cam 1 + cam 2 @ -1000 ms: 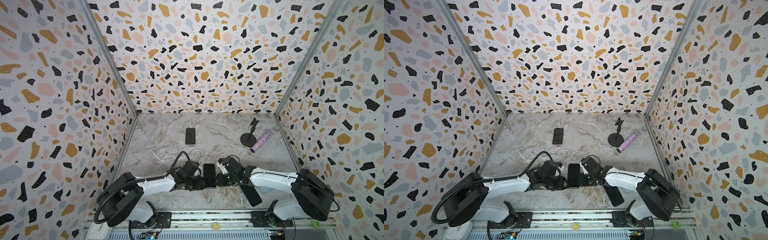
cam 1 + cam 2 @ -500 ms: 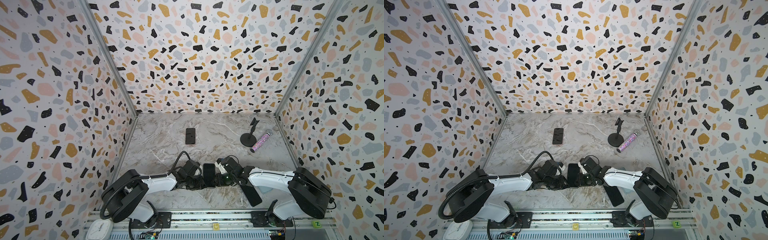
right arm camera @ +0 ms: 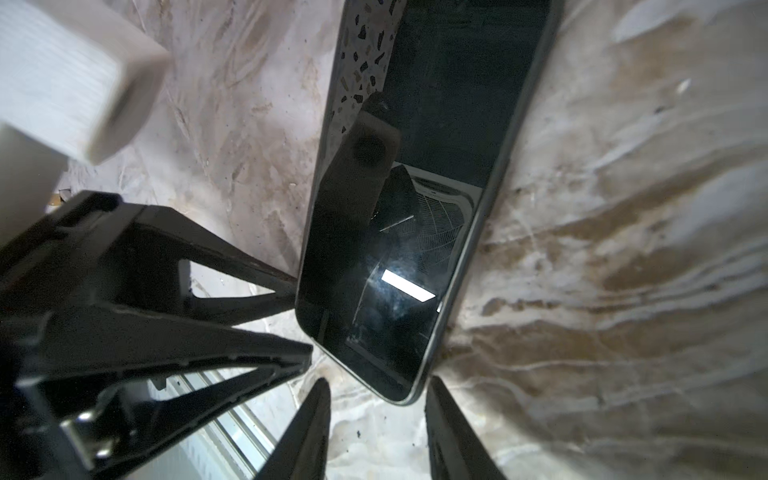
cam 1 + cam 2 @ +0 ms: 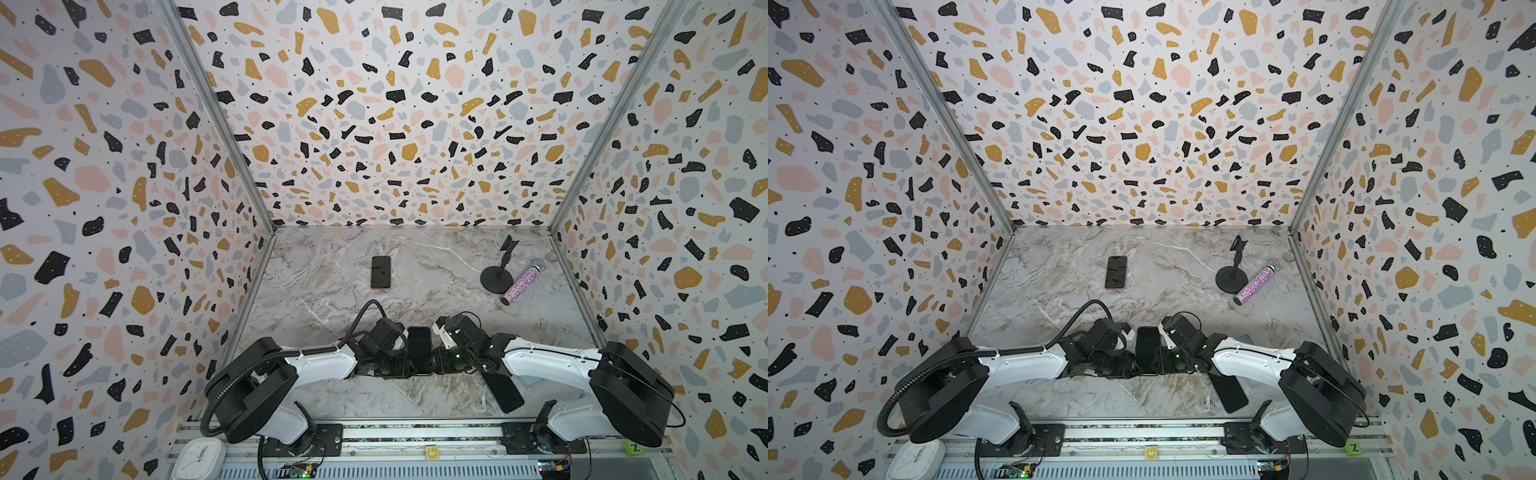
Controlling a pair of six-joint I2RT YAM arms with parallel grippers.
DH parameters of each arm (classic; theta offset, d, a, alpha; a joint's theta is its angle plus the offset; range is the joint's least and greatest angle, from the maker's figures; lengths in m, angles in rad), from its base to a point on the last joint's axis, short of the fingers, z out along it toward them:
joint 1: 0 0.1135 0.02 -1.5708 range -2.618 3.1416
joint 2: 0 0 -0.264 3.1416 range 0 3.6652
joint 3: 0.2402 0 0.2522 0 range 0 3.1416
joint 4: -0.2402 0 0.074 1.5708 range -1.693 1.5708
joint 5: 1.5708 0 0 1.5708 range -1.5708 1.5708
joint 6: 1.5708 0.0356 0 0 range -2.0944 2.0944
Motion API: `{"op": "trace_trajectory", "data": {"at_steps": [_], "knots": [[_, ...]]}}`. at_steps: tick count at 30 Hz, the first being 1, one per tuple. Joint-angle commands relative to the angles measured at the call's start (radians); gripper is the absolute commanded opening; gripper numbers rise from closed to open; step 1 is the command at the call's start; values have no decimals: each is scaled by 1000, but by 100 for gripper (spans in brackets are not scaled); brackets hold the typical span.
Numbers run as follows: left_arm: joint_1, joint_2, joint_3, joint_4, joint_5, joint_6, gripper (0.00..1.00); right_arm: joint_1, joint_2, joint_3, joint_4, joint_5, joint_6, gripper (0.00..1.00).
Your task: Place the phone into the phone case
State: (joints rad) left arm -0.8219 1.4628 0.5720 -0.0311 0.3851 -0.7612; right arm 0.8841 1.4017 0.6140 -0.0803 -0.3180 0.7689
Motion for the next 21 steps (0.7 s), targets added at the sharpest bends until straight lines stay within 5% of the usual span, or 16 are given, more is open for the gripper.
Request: {"op": "trace_trajectory", "data": {"at_steps": [1, 9, 21], "knots": [[-3, 17, -6, -128, -96, 38, 42, 14, 8, -17, 0, 5, 0, 40], [-65, 72, -12, -33, -65, -20, 37, 51, 83, 4, 28, 4, -2, 40], [-69, 96, -14, 5, -44, -30, 19, 51, 111, 12, 40, 7, -3, 18]]}}
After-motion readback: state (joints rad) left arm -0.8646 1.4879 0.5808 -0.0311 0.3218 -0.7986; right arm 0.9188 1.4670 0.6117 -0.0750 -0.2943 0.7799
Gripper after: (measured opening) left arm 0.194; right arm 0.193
